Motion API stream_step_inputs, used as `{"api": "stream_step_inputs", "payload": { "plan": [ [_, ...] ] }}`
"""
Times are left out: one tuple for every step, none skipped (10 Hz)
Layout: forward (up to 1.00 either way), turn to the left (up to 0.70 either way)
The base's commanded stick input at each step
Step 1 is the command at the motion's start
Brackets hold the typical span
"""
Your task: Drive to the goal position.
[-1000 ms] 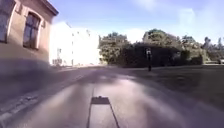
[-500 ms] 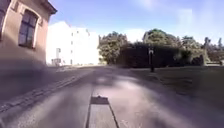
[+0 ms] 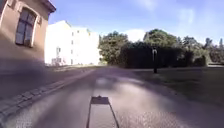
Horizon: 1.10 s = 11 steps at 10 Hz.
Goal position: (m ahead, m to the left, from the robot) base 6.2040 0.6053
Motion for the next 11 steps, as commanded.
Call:
{"api": "stream_step_inputs", "payload": {
  "plan": [
    [0.70, -0.14],
    [0.70, -0.14],
    [0.70, -0.02],
    [0.70, 0.00],
    [0.70, 0.00],
    [0.70, 0.00],
    [0.70, 0.00],
    [0.70, 0.00],
    [0.70, 0.00],
    [0.70, 0.00],
    [0.70, 0.00]
  ]
}}
